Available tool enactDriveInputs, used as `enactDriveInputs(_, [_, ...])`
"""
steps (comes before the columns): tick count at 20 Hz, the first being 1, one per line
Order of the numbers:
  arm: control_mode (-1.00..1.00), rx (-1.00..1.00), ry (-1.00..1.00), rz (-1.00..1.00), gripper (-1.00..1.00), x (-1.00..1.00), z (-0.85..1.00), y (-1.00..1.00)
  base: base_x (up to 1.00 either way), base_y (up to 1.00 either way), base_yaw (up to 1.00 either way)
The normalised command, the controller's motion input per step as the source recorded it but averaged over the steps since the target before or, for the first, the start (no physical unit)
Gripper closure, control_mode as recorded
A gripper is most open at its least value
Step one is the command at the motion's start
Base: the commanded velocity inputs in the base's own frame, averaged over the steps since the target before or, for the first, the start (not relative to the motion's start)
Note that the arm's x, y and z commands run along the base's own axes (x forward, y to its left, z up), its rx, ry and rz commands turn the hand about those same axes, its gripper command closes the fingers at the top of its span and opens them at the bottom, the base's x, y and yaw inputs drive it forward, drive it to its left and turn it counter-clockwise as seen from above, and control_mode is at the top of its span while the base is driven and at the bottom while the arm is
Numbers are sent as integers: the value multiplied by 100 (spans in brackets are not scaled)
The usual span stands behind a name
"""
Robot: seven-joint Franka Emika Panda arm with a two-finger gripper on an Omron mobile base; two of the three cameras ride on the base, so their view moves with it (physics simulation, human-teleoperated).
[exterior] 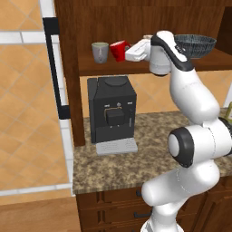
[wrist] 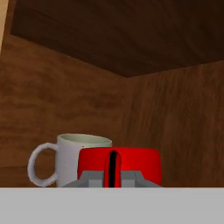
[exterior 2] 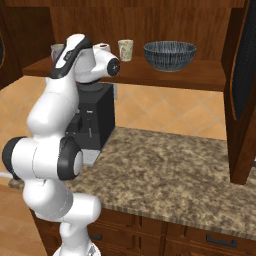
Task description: Gather all objects into one cabinet and sort the glasses and bowls to opposite sides.
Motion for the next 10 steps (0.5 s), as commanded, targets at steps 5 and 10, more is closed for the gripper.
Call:
enactDriveInputs(5, [-100,-1,4,0,100,12,-6,0,0,0,0])
enactDriveInputs(10, [-100,0,3,0,100,12,-8,0,0,0,0])
